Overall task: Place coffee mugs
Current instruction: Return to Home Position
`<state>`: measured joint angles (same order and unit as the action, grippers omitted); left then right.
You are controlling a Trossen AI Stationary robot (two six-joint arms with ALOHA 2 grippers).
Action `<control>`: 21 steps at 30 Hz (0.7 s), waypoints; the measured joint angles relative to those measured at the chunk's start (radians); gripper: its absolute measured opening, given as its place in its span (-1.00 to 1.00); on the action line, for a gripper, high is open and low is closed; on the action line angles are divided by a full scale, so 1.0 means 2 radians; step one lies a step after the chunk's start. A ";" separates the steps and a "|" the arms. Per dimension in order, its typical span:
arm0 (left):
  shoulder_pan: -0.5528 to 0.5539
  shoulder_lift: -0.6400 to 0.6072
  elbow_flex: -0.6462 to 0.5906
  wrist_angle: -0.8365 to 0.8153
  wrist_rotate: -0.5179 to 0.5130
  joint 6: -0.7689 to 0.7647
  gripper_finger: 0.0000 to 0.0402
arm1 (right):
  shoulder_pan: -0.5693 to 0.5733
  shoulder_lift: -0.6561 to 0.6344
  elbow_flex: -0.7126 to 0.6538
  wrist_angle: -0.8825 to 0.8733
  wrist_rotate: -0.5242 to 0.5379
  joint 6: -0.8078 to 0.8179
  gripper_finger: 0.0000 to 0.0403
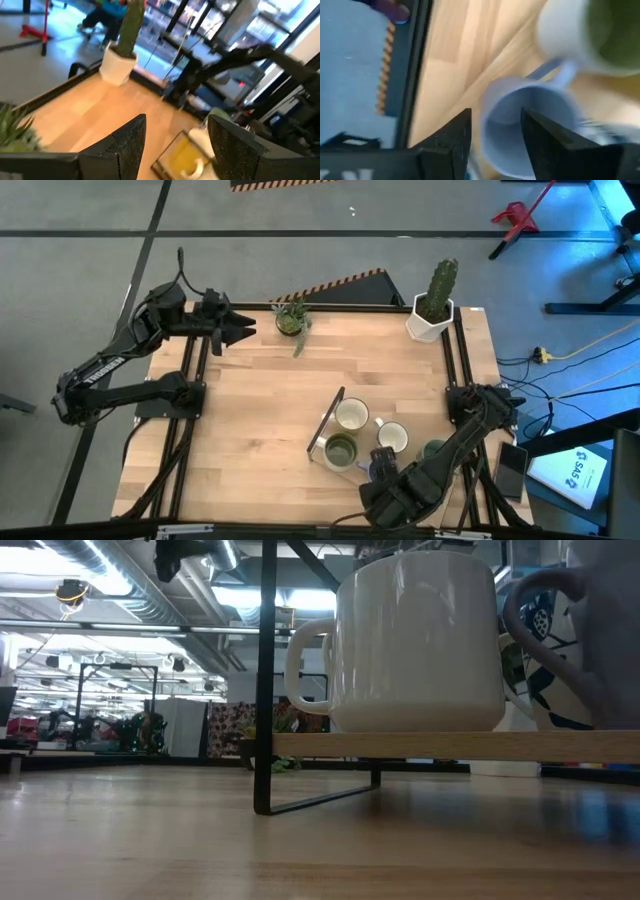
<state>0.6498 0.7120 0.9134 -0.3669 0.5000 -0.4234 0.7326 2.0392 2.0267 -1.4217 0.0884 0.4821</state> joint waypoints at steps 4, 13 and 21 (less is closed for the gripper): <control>0.000 -0.010 0.000 0.058 0.021 -0.043 0.03 | -0.001 0.000 0.083 -0.071 0.091 -0.055 -0.20; 0.000 -0.043 0.000 0.192 0.022 -0.061 0.03 | -0.004 -0.107 0.141 -0.073 0.462 -0.234 -0.24; 0.000 -0.074 0.000 0.172 0.017 -0.074 0.03 | -0.004 -0.216 0.141 -0.075 0.527 -0.331 -0.29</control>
<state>0.6496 0.5646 0.9138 -0.0233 0.5342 -0.5704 0.7254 1.6070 2.3077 -1.5725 1.1418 -0.1789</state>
